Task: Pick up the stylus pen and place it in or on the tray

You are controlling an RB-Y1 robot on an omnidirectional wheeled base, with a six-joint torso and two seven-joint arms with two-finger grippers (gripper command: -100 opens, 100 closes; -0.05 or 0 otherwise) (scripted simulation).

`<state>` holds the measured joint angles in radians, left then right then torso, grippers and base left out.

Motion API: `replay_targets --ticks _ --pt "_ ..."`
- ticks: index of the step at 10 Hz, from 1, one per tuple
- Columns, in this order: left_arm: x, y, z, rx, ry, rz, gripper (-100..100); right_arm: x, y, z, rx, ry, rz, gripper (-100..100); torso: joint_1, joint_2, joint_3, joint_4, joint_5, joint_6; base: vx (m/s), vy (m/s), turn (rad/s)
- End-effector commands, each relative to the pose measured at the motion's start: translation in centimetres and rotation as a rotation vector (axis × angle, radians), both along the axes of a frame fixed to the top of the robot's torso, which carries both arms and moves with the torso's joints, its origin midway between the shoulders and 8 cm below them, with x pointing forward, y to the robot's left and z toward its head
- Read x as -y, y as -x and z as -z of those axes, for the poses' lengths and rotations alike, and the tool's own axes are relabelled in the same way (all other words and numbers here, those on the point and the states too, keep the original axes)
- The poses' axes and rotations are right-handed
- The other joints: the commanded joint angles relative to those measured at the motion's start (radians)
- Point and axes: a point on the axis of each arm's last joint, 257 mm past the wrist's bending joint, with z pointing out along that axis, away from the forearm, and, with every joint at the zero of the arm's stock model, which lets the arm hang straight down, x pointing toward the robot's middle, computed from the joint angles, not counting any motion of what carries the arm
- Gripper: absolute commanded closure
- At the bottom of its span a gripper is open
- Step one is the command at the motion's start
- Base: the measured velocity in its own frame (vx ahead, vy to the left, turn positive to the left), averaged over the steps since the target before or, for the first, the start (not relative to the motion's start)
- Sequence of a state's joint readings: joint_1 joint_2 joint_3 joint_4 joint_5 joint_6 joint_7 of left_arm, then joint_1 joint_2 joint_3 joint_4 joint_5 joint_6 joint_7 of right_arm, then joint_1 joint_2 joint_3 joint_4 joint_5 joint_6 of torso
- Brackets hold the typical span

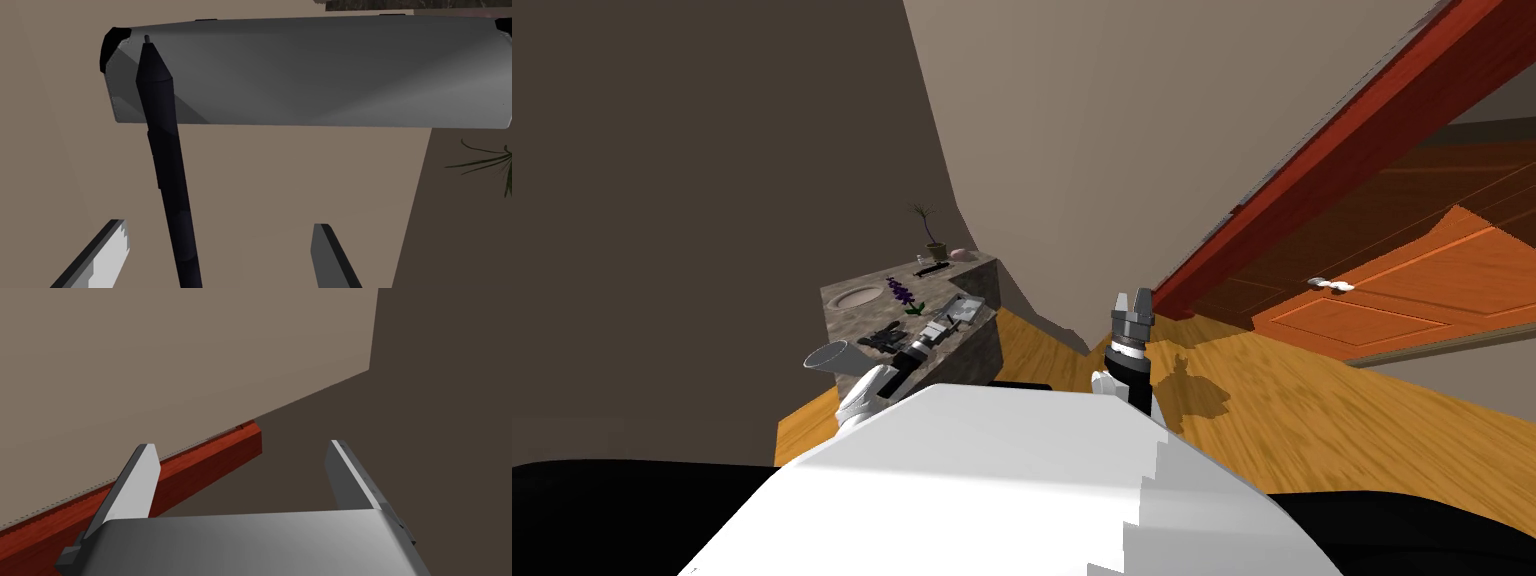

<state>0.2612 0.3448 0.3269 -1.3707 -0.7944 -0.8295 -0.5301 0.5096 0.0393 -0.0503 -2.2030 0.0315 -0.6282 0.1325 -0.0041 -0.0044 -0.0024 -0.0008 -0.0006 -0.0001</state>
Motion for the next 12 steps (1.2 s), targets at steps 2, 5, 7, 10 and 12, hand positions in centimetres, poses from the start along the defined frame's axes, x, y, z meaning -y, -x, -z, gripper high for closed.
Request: replay_targets --ticks 2,5,7,10,12 --pt "-1.0 0.9 -0.8 0.021 -0.008 0.016 -100 0.0 0.0 0.0 0.000 0.000 0.000 0 0.000 0.000 0.000 0.000 0.000 0.000 0.041 -0.054 0.026" --pt "-2.5 1.8 -0.8 0.020 -0.014 0.026 -100 0.0 0.0 0.0 0.000 0.000 0.000 0 0.000 -0.001 0.000 0.000 0.000 0.000 0.055 -0.060 0.032" --pt "-3.9 2.7 -0.3 0.001 -0.013 0.023 -100 0.0 0.0 0.0 0.000 0.000 0.000 0 0.001 0.000 0.000 0.000 0.000 0.000 0.063 -0.060 0.048" --pt "-5.1 3.9 -0.2 -0.008 -0.006 0.035 -100 0.0 0.0 0.0 0.000 0.000 0.000 0 0.000 -0.001 0.000 0.000 0.000 0.000 0.056 -0.070 0.031" --pt "-5.6 4.7 0.6 -0.034 0.016 0.044 -100 0.0 0.0 0.0 0.000 0.000 0.000 0 0.002 0.001 0.000 0.000 0.000 0.000 0.042 -0.052 0.027"
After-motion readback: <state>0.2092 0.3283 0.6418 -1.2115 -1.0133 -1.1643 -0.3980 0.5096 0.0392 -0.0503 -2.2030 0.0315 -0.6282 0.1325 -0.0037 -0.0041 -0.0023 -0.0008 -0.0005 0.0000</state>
